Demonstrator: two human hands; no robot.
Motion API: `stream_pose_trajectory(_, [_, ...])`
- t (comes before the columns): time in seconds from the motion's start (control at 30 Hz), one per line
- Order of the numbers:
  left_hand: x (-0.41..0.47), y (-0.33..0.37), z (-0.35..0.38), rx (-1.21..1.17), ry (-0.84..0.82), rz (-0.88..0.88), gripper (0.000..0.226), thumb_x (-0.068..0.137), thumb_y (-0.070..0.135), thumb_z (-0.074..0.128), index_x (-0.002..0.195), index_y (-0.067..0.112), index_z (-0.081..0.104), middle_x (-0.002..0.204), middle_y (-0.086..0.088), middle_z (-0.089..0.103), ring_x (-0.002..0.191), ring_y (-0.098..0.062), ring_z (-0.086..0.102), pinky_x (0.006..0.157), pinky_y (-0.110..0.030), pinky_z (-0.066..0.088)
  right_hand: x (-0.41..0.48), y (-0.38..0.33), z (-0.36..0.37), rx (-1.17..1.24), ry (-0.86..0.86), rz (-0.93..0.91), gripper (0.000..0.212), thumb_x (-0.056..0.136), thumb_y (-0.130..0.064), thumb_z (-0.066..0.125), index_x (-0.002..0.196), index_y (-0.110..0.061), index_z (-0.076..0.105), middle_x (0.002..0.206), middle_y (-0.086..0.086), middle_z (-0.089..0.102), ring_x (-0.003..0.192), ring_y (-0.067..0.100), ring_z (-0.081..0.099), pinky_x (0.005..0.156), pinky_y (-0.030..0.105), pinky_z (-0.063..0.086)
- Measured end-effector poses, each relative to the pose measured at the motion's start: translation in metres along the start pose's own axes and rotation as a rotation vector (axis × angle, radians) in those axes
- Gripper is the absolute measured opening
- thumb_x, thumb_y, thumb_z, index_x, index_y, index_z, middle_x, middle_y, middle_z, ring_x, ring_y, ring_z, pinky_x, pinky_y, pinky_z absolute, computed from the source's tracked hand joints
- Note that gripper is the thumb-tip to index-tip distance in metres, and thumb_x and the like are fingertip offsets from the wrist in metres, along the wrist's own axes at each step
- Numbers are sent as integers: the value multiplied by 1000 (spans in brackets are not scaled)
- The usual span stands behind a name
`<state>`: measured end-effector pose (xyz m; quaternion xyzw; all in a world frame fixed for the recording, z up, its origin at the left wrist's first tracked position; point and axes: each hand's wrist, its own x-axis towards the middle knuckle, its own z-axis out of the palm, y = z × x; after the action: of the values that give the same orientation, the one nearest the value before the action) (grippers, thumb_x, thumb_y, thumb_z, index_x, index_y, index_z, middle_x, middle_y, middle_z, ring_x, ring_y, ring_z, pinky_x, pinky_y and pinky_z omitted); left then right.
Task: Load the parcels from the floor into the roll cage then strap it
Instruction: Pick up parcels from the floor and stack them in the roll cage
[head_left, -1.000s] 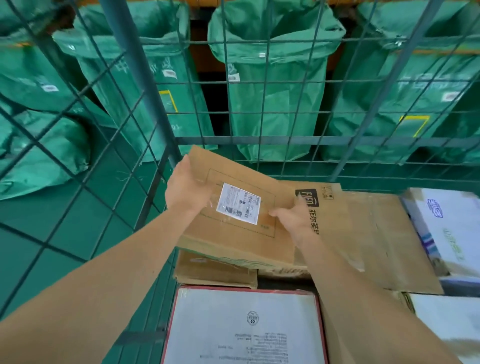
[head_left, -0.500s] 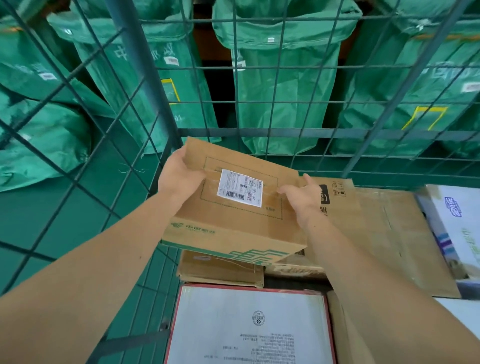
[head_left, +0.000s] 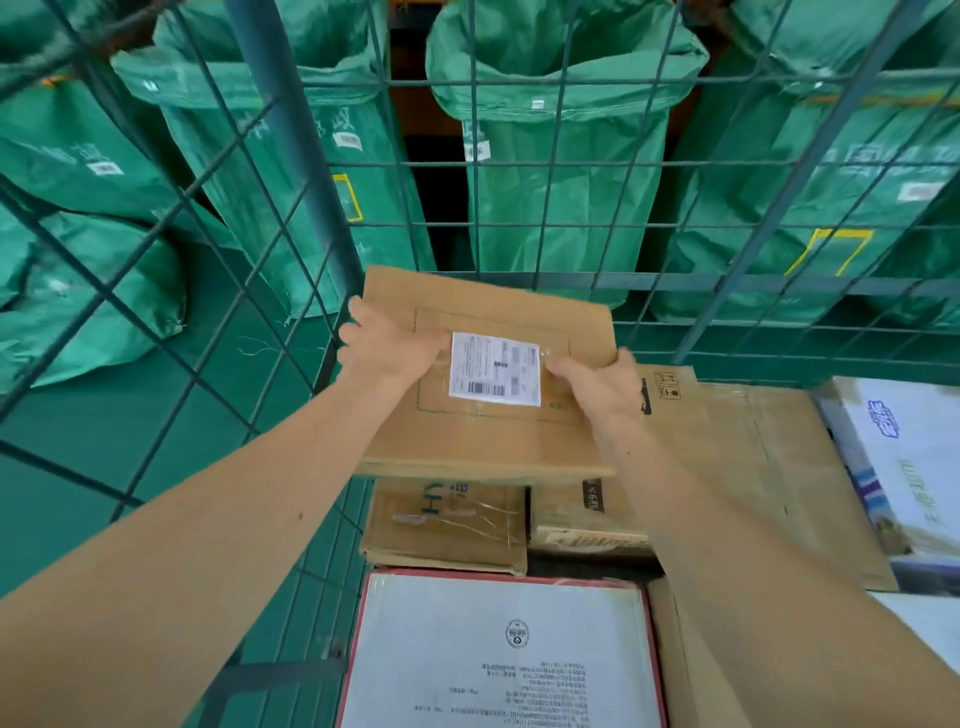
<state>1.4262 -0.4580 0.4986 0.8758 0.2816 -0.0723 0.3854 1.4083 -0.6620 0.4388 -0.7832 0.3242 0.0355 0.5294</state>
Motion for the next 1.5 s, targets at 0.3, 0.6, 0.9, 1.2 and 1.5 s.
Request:
stream_pose_trajectory(0.3, [-33, -24, 46, -247, -217, -266, 117, 84, 38, 73, 144, 46, -27, 153, -15, 32, 117, -40, 54, 82, -55, 55, 27, -24, -44, -695, 183, -262, 93, 83, -62, 55, 158, -27, 14, 163, 7, 20, 151, 28, 15, 118, 61, 1])
stream_pose_trajectory(0.6, [-55, -46, 93, 202, -342, -50, 76, 81, 42, 70, 144, 17, 35, 141, -14, 42, 122, -34, 50, 102, -50, 45, -11, 66, -50, -700, -26, -94, 119, 72, -62, 75, 158, -32, -1, 166, 9, -13, 153, 27, -9, 118, 63, -2])
stream_pose_trajectory(0.9, [-67, -53, 76, 212, -280, 10, 81, 73, 57, 75, 140, 22, 45, 132, -15, 41, 90, -27, 52, 90, -45, 54, -39, 75, -45, -127, -57, 191, 137, 71, -28, 88, 156, -26, -19, 157, 20, 15, 132, 38, 43, 110, 48, 39])
stream_pose_trajectory(1.2, [-29, -109, 42, 72, -38, -209, 61, 89, 24, 64, 141, 9, 37, 133, -21, 36, 88, -31, 41, 91, -40, 48, -50, 33, 37, -248, -313, -218, 98, 74, -27, 84, 155, -29, 28, 161, 2, 23, 145, 23, 31, 109, 35, 36])
stream_pose_trajectory(1.5, [-2, -160, 77, 33, -145, -280, 44, 90, 10, 51, 133, 5, 43, 133, -17, 50, 112, -32, 50, 90, -33, 44, -46, 73, 89, -966, -406, -323, 98, 76, -18, 78, 154, -37, 22, 161, 6, 16, 143, 30, 32, 96, 41, 52])
